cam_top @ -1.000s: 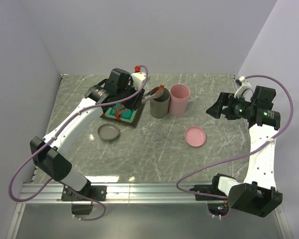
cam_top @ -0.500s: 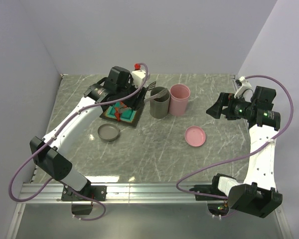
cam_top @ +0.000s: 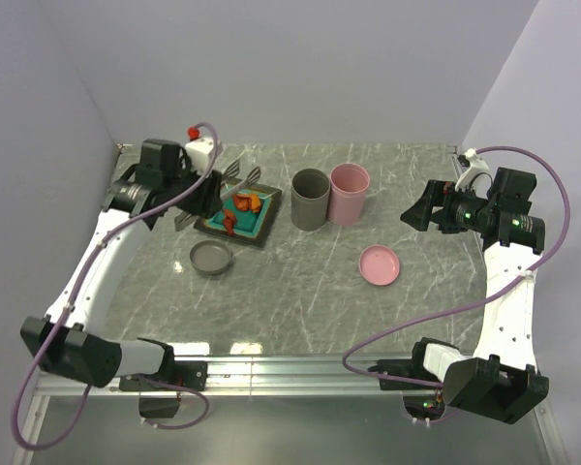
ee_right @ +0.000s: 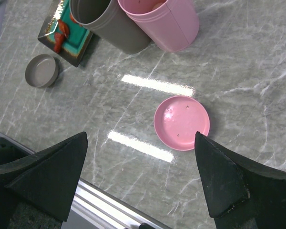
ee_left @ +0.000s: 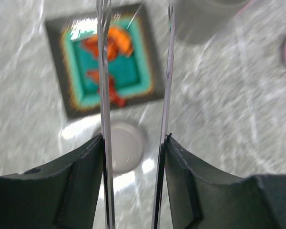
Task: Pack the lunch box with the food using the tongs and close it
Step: Pick up the food using the clamp
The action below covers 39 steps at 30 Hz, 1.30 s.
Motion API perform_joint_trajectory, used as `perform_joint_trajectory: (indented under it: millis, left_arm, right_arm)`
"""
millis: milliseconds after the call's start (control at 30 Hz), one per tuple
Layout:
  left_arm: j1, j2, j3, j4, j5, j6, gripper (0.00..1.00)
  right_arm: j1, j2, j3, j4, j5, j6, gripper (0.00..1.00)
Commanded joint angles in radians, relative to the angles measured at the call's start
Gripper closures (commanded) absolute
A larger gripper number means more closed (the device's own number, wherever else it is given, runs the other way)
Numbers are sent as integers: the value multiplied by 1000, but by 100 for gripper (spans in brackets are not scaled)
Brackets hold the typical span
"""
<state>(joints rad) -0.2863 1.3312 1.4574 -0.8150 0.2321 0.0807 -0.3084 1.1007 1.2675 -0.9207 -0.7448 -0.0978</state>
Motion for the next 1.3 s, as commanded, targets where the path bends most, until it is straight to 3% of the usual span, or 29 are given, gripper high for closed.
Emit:
perform_joint_trajectory:
  millis: [0,133,333,1267]
  left_arm:
    - [58,-76,-84,-45,27,42,44]
    - [119,-144,-224,-52,4,70,44]
    - [151,-155,-311,-35,-40,56,45]
    - [153,114,-212,76,-56,31,44]
  right_arm:
    - [-9,-6,1,11,-10,-3,0]
    - [-8,-7,-3,16,-13,-2,0]
    - [-9,-9,-5,17,-13,-2,0]
    - [-9,-18,-5,14,-7,1,0]
